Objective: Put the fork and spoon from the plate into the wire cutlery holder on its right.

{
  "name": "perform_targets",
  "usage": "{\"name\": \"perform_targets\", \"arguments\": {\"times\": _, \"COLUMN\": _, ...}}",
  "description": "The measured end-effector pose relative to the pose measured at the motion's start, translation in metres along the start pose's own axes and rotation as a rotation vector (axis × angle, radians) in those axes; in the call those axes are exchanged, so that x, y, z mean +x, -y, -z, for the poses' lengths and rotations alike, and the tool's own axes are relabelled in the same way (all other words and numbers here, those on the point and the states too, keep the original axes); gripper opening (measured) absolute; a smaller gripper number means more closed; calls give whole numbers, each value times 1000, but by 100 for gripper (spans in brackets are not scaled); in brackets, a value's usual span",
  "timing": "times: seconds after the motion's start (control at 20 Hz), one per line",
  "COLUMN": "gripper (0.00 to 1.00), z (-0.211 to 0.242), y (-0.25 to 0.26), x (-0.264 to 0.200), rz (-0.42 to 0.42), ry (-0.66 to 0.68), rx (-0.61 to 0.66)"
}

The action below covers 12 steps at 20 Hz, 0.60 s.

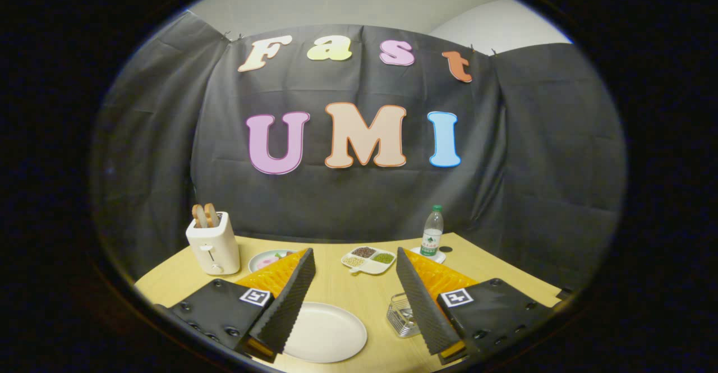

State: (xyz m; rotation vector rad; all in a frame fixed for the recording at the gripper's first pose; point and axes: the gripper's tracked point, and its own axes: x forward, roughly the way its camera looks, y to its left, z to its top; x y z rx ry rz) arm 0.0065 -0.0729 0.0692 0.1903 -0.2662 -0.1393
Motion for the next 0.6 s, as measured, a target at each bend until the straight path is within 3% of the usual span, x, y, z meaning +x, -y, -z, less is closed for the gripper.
{"name": "perform_targets", "arguments": {"times": 0.6, "gripper": 93, "z": 5, "y": 10, "x": 1, "rz": 12, "ry": -37, "rx": 16}}
